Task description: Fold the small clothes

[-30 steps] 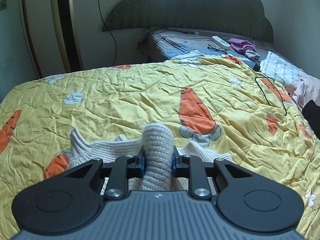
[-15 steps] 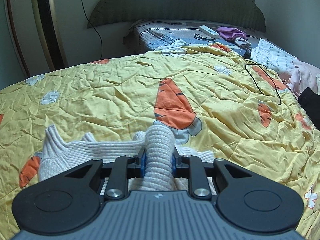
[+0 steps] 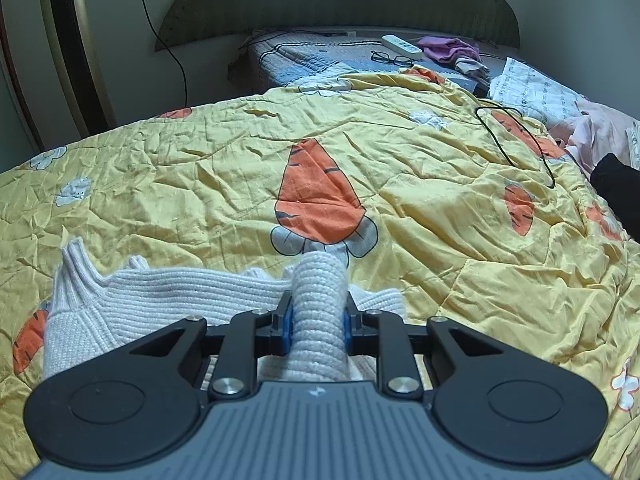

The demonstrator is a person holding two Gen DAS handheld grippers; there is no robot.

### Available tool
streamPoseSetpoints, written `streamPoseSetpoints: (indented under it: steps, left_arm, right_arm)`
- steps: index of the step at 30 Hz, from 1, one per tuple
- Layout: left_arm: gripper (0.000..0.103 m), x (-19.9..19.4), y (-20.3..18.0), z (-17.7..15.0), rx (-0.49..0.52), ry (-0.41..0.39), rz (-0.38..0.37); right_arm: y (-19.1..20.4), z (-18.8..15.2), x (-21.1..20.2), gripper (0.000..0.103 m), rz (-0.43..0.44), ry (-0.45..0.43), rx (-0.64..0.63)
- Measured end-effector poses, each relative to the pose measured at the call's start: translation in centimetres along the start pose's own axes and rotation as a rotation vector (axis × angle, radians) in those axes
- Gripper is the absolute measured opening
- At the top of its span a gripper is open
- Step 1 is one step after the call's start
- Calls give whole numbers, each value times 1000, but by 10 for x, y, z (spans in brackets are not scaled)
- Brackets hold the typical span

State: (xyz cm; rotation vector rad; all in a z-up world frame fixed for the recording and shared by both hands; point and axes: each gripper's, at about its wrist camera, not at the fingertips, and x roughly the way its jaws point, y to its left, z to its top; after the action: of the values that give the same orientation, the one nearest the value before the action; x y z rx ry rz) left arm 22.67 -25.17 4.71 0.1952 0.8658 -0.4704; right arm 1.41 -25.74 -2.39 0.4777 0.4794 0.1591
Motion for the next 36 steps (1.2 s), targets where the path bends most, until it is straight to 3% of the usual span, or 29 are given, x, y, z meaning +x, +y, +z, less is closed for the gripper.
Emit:
streamPoseSetpoints:
  steps: [5, 15, 20, 24, 31, 34, 36]
  left_arm:
    - [22, 3, -4, -2, 21, 10, -1]
    - [55, -4, -8, -1, 43, -6, -29]
    - [56, -27, 7, 0, 15, -58, -10]
    - [73, -55, 36, -17, 8, -113, 43]
    - [73, -87, 71, -83, 55, -165, 201]
    - [73, -91, 76, -106, 56, -159, 217]
    - [73, -92, 75, -115, 58, -153, 220]
  right_arm:
    - [-4, 0, 1, 24, 11, 16, 29]
    - [-18, 12, 8, 25, 32, 44, 65]
    - [-27, 16, 11, 27, 41, 62, 86]
    - [-31, 23, 20, 37, 60, 102, 60]
    - [-51, 54, 35, 57, 164, 179, 103]
    - [-57, 67, 42, 73, 215, 195, 145]
    - [-62, 76, 50, 77, 247, 208, 180]
